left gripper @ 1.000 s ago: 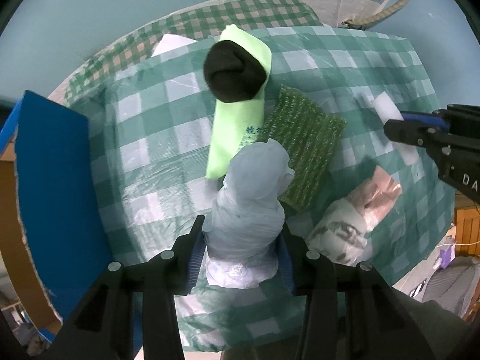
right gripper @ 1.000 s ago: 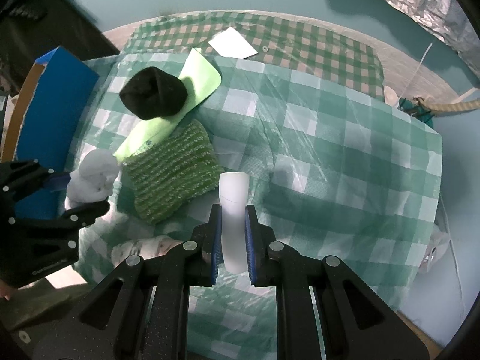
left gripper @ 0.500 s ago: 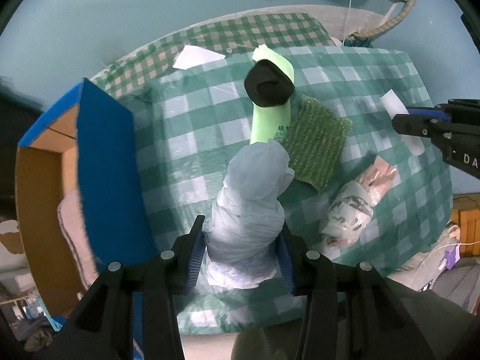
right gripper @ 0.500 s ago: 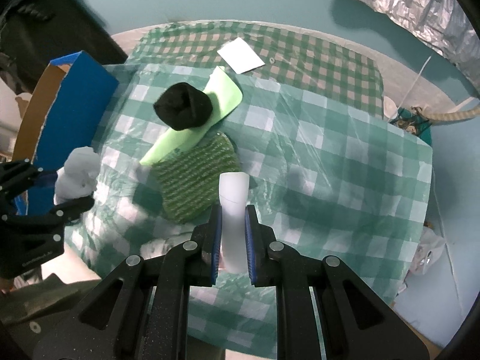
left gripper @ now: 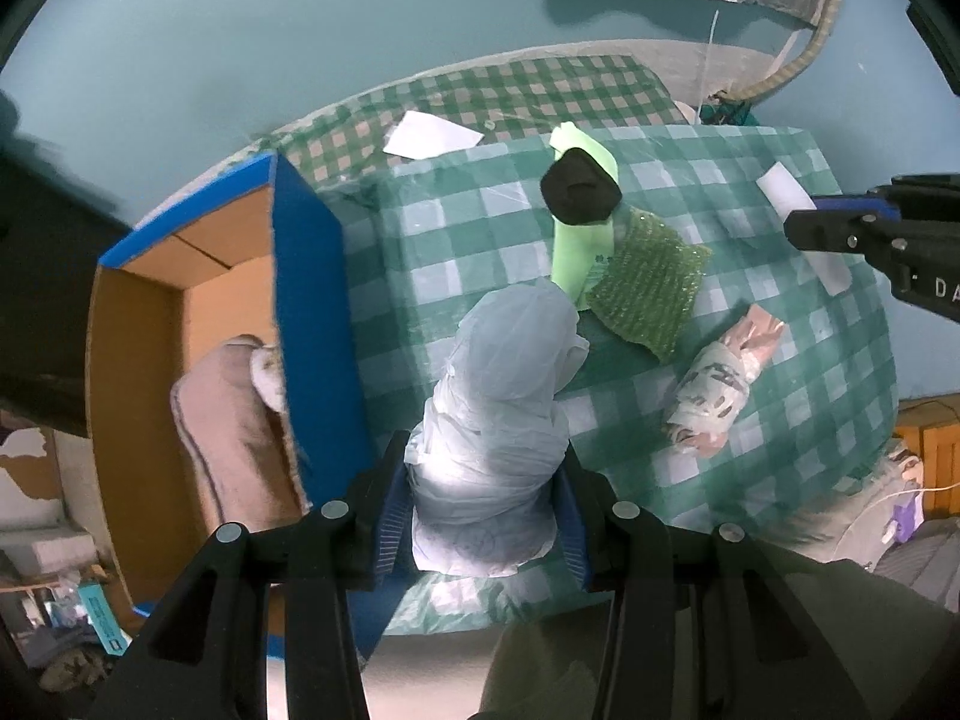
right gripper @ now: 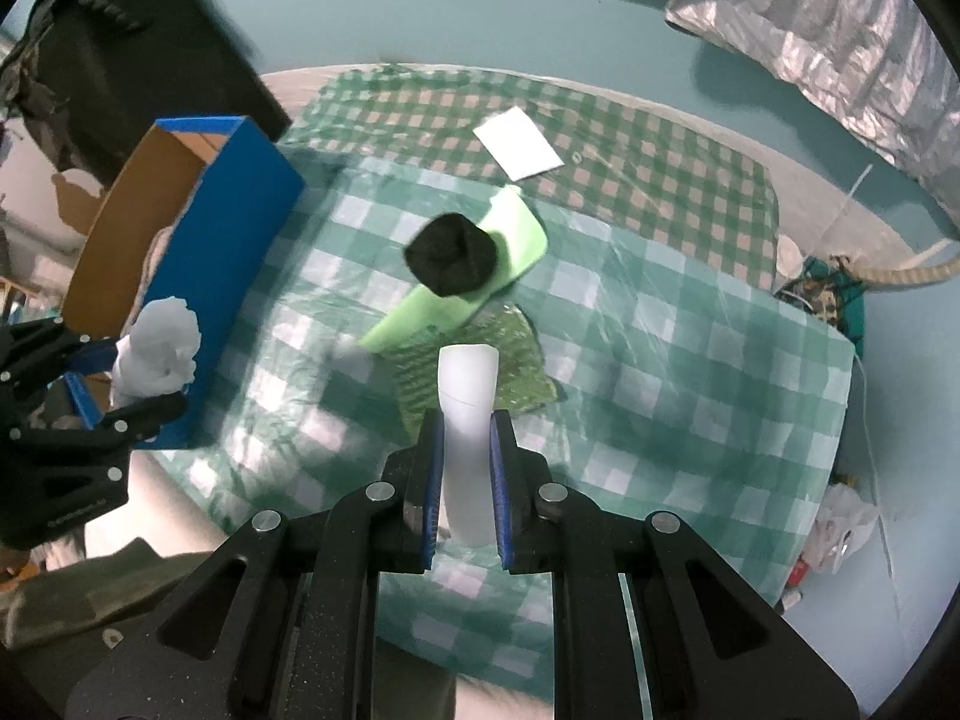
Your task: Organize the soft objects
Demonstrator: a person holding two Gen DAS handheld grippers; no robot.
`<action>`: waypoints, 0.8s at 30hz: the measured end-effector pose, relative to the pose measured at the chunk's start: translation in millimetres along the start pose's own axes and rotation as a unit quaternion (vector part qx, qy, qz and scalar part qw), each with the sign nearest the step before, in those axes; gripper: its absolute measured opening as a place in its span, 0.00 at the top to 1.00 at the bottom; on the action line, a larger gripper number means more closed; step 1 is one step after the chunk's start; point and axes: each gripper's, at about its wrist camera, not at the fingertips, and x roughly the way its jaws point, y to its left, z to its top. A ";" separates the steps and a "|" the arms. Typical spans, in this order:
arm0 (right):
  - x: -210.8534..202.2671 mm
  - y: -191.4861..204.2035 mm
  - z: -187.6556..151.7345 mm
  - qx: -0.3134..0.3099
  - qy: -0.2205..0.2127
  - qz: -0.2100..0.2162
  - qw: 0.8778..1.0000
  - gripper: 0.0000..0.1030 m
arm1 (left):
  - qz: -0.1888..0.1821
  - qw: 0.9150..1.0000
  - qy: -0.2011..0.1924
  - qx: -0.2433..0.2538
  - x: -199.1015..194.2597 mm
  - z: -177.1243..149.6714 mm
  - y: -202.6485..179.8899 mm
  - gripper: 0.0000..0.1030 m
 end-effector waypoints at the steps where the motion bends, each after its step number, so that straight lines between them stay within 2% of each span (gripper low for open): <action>1: -2.2 3.8 1.3 -0.002 -0.002 0.001 1.000 0.87 | 0.001 1.000 -0.002 0.000 -1.9 -1.4 1.1 0.57; 24: -18.2 82.6 32.2 -0.070 -0.018 0.026 0.997 0.87 | 0.021 0.998 -0.011 -0.063 -29.8 -35.3 54.3 0.57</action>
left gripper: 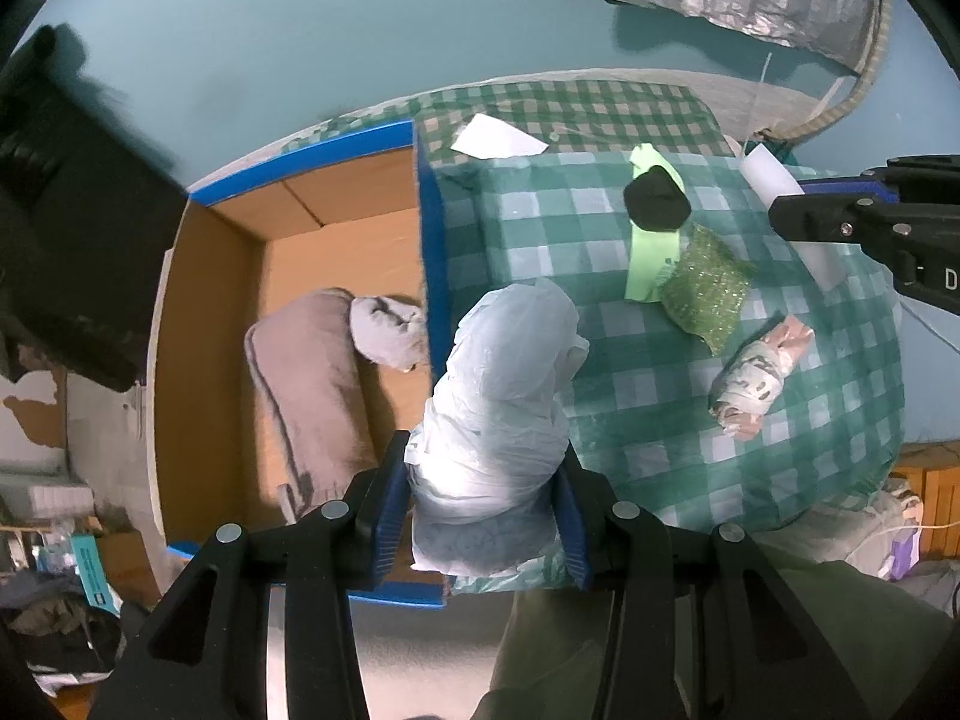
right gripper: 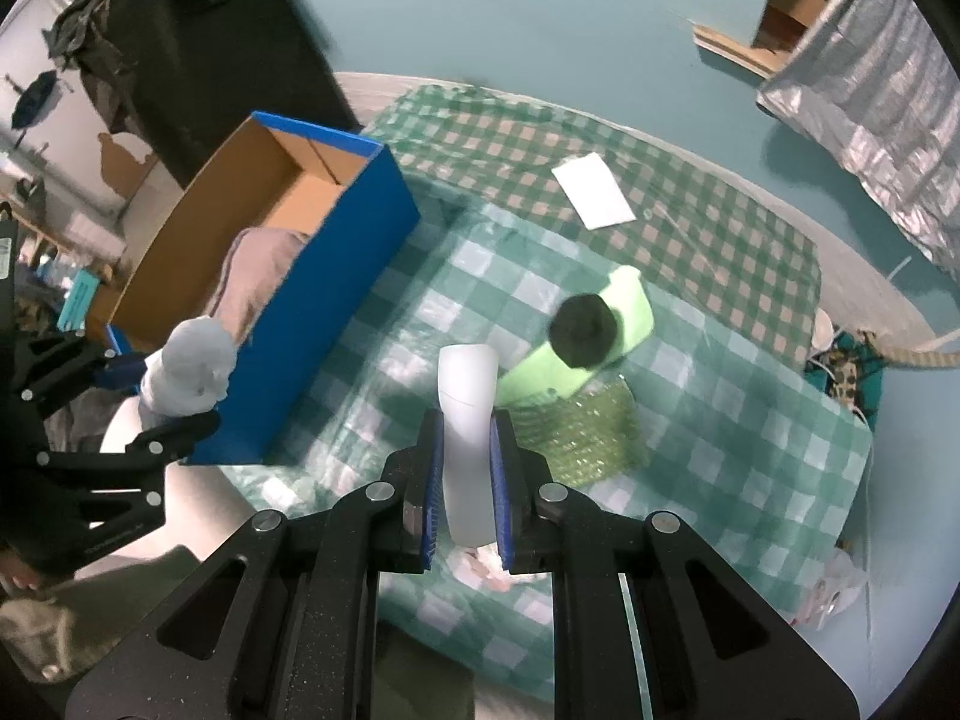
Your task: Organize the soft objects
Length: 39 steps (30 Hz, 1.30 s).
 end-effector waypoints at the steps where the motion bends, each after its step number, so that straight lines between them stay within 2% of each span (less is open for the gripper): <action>1: 0.9 4.1 2.7 -0.005 0.001 0.001 1.000 0.87 | 0.000 1.000 -0.001 -0.002 -0.6 -0.4 1.9 0.57; 24: 34.6 96.8 59.2 -0.094 0.010 0.030 0.995 0.87 | 0.018 0.996 0.002 -0.088 2.7 -13.7 76.0 0.57; 39: 85.4 152.2 83.2 -0.126 0.047 0.067 0.989 0.87 | 0.018 0.987 0.035 -0.154 41.1 -22.6 133.5 0.57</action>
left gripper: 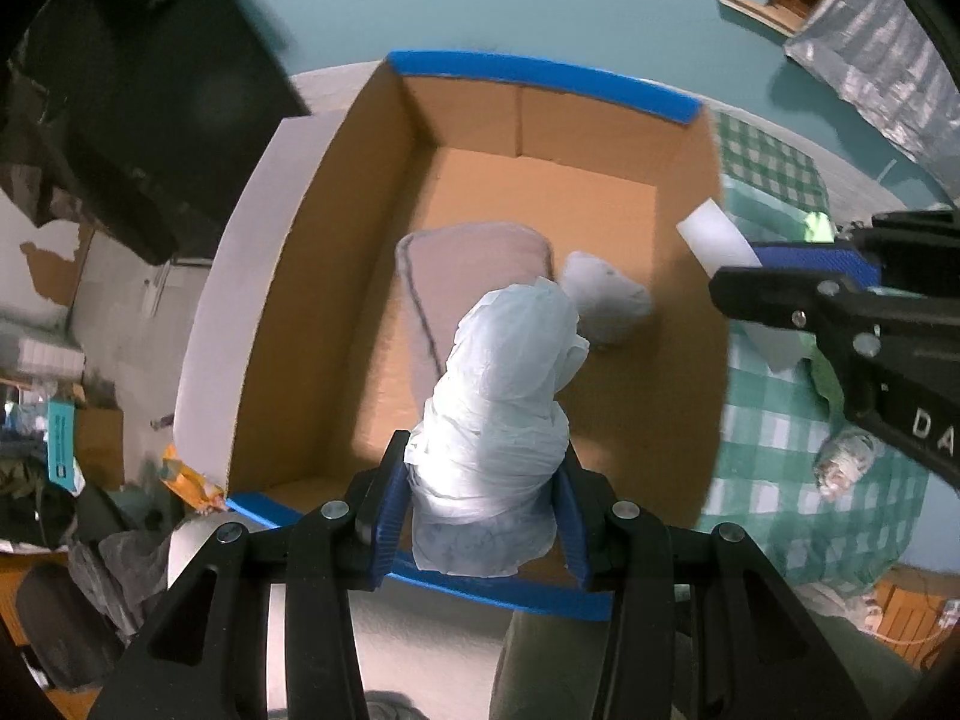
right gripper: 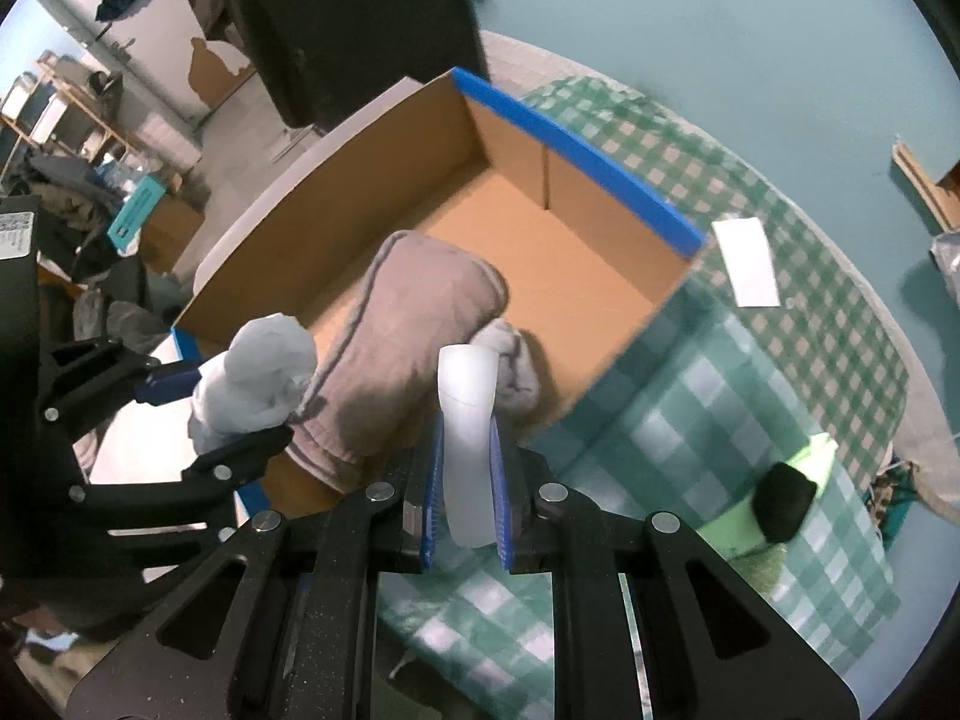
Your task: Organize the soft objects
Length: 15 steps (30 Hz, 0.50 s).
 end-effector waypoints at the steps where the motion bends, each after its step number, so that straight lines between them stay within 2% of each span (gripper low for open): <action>1: 3.0 1.9 1.4 -0.001 0.002 0.001 1.000 0.87 | 0.002 1.000 0.003 -0.004 3.7 0.7 3.9 0.57; 15: 42.6 17.8 23.6 0.000 0.036 0.010 0.999 0.86 | 0.011 0.999 0.020 -0.026 29.4 7.3 29.8 0.57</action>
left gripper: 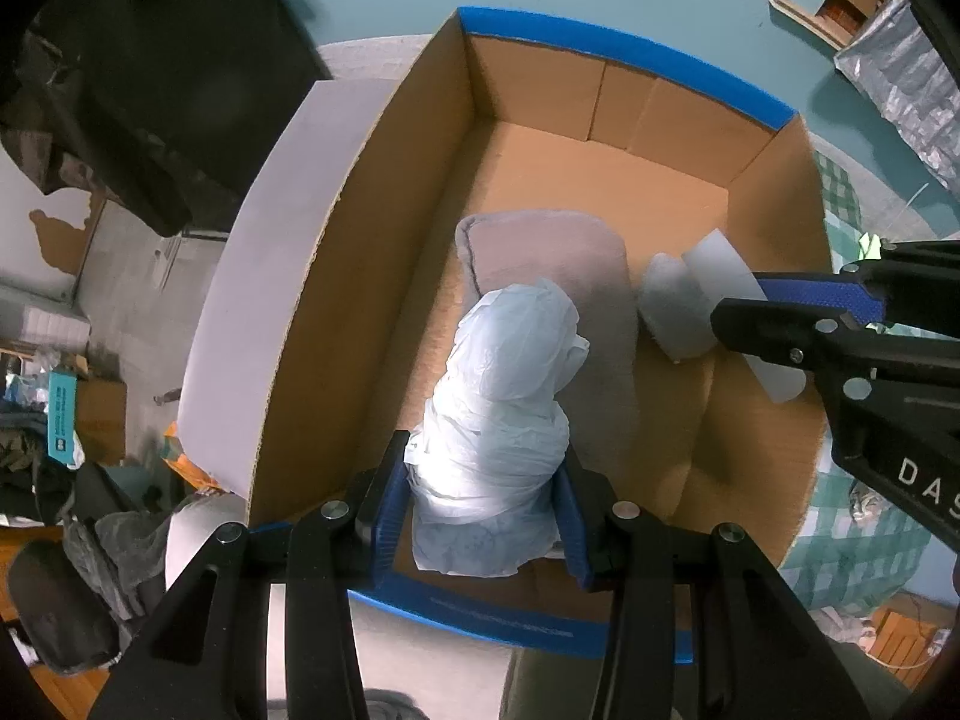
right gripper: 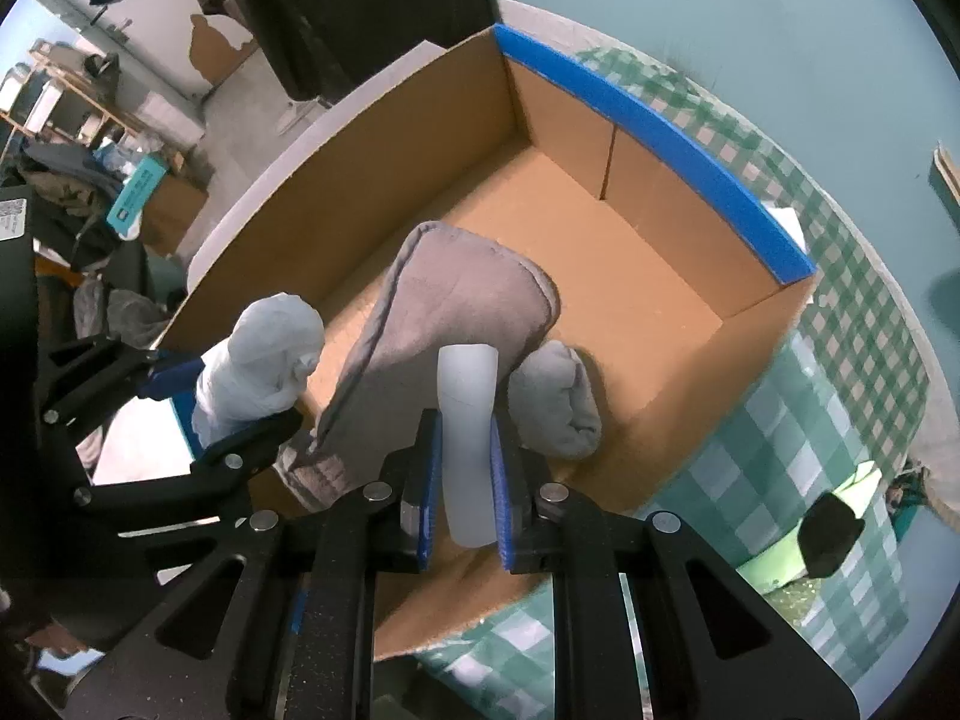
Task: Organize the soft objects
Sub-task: 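Open both tools to drop the bag bundle and foam roll into the box, then move both tools back toward the pink-and-white bundle and green insole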
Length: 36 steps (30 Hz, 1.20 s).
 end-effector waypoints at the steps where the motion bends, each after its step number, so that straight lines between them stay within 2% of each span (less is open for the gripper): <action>1: 1.9 0.5 0.3 0.002 0.002 0.000 1.000 0.86 | 0.001 1.000 0.001 0.001 0.7 0.0 0.7 0.56; 3: 3.9 0.8 1.1 0.005 0.004 0.000 1.000 0.83 | 0.004 1.000 0.002 0.000 1.5 -0.6 1.9 0.55; 5: 6.0 0.9 1.0 0.011 0.007 -0.001 1.000 0.80 | 0.005 1.000 0.003 0.000 2.8 -0.5 2.7 0.48; 7: 7.7 1.4 0.6 0.016 0.013 -0.006 1.000 0.75 | 0.007 1.000 0.008 0.000 3.7 -1.0 3.2 0.26; 9: 6.4 -0.1 0.1 0.022 0.009 -0.015 1.000 0.47 | 0.008 1.000 0.000 -0.001 1.6 -1.8 3.9 0.26; 10: 4.5 -0.9 -0.7 0.026 0.003 -0.019 0.999 0.46 | 0.008 1.000 0.000 0.000 1.2 -1.3 4.2 0.26; 17: -8.3 -7.1 -5.8 0.044 -0.012 -0.014 0.999 0.46 | 0.009 1.000 0.001 0.012 -4.9 -2.0 -2.0 0.26; 36: -59.7 -36.1 -43.7 0.089 -0.052 -0.024 0.994 0.41 | -0.010 0.997 -0.035 0.067 -43.3 -5.0 -46.5 0.22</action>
